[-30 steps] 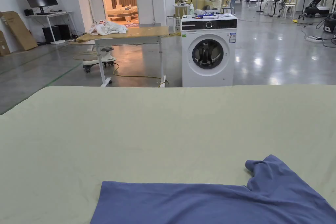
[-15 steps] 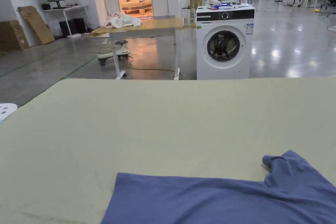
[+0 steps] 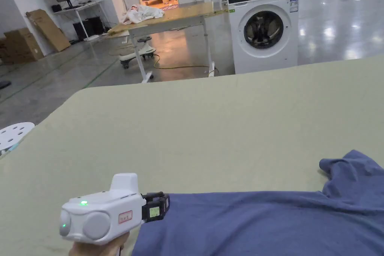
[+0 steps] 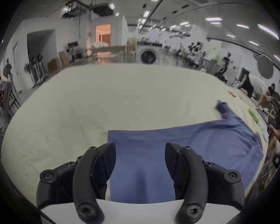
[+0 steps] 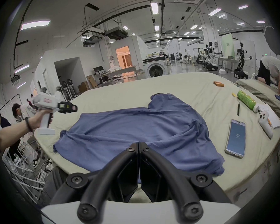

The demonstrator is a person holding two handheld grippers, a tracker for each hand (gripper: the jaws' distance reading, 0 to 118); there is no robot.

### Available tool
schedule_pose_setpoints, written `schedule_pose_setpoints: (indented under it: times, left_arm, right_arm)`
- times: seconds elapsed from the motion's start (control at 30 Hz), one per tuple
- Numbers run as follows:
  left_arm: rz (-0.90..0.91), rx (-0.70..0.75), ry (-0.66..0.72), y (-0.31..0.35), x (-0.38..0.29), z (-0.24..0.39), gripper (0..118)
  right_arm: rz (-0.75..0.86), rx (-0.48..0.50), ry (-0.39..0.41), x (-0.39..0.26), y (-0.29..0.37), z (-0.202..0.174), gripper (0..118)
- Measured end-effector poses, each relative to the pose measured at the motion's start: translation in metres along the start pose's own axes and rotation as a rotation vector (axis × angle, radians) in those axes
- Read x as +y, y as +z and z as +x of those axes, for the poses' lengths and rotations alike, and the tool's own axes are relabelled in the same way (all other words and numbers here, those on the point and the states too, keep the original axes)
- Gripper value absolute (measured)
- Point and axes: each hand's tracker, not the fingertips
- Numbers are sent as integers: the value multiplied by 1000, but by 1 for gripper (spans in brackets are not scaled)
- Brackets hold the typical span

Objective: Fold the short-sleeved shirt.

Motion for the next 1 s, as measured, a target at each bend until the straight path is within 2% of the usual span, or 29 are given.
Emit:
schedule_pose_setpoints:
  times: [0.07,0.17,0.23,0.27,0.3,0.33,0.37,0.43,0.47,0.5,0.57,0.6,0.63,0.67,0.7,0.73,0.8,0.93,1.0]
  left_arm:
    - [-83,84,14,-38,8,-6,66]
    - [-149,89,98,-81,14,-17,65]
    - [-163,75,186,-97,15,-23,57]
    - [-173,94,214,-101,15,-23,48]
    - [-151,106,181,-103,17,-20,32]
    - [-147,104,149,-99,15,-15,22]
    - [-160,104,85,-100,16,-10,18]
    - [-180,103,50,-104,15,-4,10]
    - [-183,118,44,-104,13,0,10]
    - [-187,117,45,-106,14,0,9]
    - [-218,117,46,-111,18,-2,9]
    - [-233,114,43,-113,20,-2,9]
    - [-244,113,40,-114,22,-3,9]
    - [-253,112,31,-115,23,-2,9]
    - [-258,112,26,-117,22,-2,9]
    - [-259,113,20,-115,21,0,9]
    - [-253,115,12,-116,19,1,9]
    - [-251,114,7,-115,19,0,9]
    - [-252,116,4,-116,20,1,9]
  right_arm:
    - [-4,-10,-32,1,7,6,0]
    - [1,-29,-37,2,21,12,0]
    - [-40,-48,-47,-1,21,20,0]
    - [-66,-61,-47,-1,19,22,0]
    - [-82,-87,-38,-1,18,24,0]
    - [-89,-105,-30,-1,17,24,0]
    - [-91,-101,-28,1,15,25,0]
    - [-96,-89,-36,7,7,31,0]
    - [-101,-78,-27,15,1,36,0]
    - [-100,-85,17,27,-8,41,0]
    - [-73,-145,86,55,-27,51,0]
    - [-92,-130,61,75,-43,61,0]
    - [-134,-125,39,92,-59,71,7]
    - [-151,-115,-5,109,-79,82,23]
    - [-162,-91,-44,123,-102,95,56]
    - [-179,-60,-80,134,-124,107,70]
    - [-229,-30,-188,150,-171,135,71]
    - [-445,-97,-287,156,-256,169,70]
    - [-461,-162,-262,153,-283,177,70]
